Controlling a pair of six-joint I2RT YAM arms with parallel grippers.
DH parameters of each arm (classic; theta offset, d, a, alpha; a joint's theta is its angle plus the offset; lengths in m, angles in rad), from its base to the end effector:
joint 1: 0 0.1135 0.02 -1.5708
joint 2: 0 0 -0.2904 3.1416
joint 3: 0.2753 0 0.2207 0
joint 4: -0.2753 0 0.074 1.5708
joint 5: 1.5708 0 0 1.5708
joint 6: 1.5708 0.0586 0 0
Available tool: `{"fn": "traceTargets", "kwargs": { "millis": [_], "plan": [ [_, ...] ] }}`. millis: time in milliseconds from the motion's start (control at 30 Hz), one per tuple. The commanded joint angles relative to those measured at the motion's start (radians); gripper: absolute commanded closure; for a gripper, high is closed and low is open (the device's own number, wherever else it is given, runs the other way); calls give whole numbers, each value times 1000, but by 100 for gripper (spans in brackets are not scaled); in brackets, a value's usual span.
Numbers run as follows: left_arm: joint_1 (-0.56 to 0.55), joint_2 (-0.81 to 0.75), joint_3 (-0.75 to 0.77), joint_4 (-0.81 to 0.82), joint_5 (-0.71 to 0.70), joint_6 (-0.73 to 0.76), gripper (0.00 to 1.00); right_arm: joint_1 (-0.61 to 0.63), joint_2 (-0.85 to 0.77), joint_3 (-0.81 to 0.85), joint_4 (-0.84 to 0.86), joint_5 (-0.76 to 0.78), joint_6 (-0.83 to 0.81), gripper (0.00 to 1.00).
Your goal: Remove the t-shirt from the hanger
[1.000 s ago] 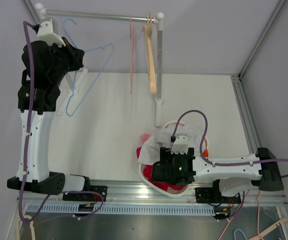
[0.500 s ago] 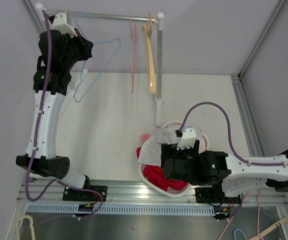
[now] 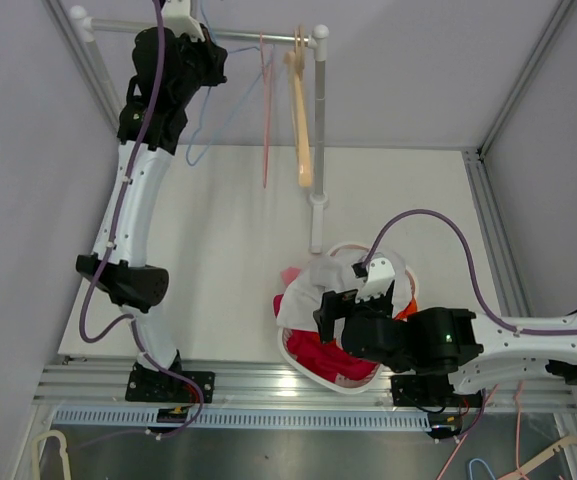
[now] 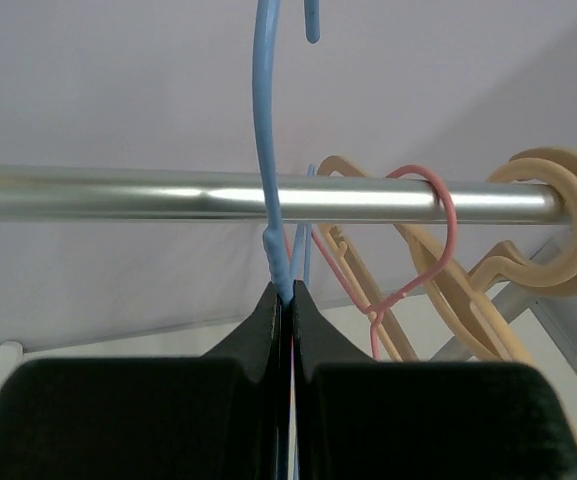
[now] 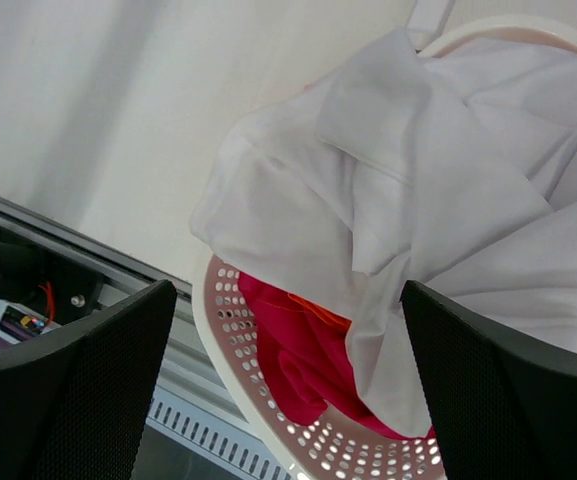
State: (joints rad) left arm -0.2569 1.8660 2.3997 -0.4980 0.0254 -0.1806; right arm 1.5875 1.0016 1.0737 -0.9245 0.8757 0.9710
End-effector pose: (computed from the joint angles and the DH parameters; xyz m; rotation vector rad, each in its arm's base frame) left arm 0.3762 -0.1004 0.5558 0.0793 1.5444 -0.3669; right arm 0.0426 0.1451 0.3493 -0.2821 2.0890 0.4673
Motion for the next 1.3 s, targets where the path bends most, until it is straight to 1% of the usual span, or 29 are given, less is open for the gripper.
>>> {"fn": "traceTargets", "kwargs": {
  "millis": [0, 200, 367, 400, 433, 500, 533, 567, 600, 633, 667, 733, 767, 800, 833, 867, 933, 967, 1000, 1033, 1100, 1233, 1267],
  "plan": [
    [-13, 35, 36, 16, -47, 26, 99, 9, -46, -9, 91, 29, -63, 1],
    [-38, 55, -8, 29, -59, 58, 99, 9, -89, -32, 105, 68, -75, 0],
    [-54, 41, -51, 50, -90, 93, 99, 9, -100, -43, 168, 98, -133, 1],
    [-61, 41, -59, 50, -152, 101, 99, 9, -98, -41, 174, 103, -140, 0],
    [-74, 38, -66, 61, -186, 121, 99, 11, -97, -41, 188, 105, -144, 1],
    [-85, 25, -118, 90, -220, 141, 99, 9, -97, -43, 196, 108, -149, 0],
    [-90, 24, -138, 102, -213, 144, 99, 9, -100, -43, 196, 108, -146, 1],
    [-91, 27, -146, 111, -196, 141, 91, 9, -103, -43, 196, 106, -144, 1],
    [-91, 39, -146, 110, -162, 135, 88, 9, -104, -46, 193, 103, -134, 0],
    [-91, 44, -146, 108, -148, 135, 92, 9, -109, -46, 191, 98, -129, 1],
    [-91, 51, -145, 99, -136, 135, 99, 9, -112, -49, 191, 88, -123, 1],
    [-91, 61, -146, 89, -137, 127, 99, 9, -123, -55, 179, 80, -111, 1],
    [-91, 61, -148, 81, -148, 122, 94, 12, -126, -58, 179, 74, -106, 1],
    [-91, 59, -146, 73, -162, 107, 82, 12, -130, -67, 177, 74, -98, 0],
    [-91, 56, -149, 67, -182, 101, 55, 12, -135, -72, 177, 72, -97, 0],
    [-91, 52, -151, 58, -185, 96, 52, 12, -141, -78, 180, 69, -98, 0],
    [-91, 26, -160, 53, -212, 90, 36, 14, -144, -83, 181, 77, -101, 0],
    [-91, 10, -180, 53, -231, 84, 27, 14, -147, -83, 181, 83, -104, 1],
    [-91, -5, -191, 58, -245, 73, 20, 14, -147, -81, 177, 95, -112, 1],
    [-91, -42, -200, 61, -254, 72, 9, 15, -149, -78, 177, 101, -126, 1],
    [-91, -86, -247, 70, -263, 58, 1, 14, -156, -74, 182, 123, -143, 0],
    [-91, -227, -362, 87, -288, 23, 0, 14, -179, -63, 205, 149, -202, 1],
    [-91, -295, -382, 87, -291, 14, 0, 14, -184, -52, 208, 154, -227, 1]
  ]
}}
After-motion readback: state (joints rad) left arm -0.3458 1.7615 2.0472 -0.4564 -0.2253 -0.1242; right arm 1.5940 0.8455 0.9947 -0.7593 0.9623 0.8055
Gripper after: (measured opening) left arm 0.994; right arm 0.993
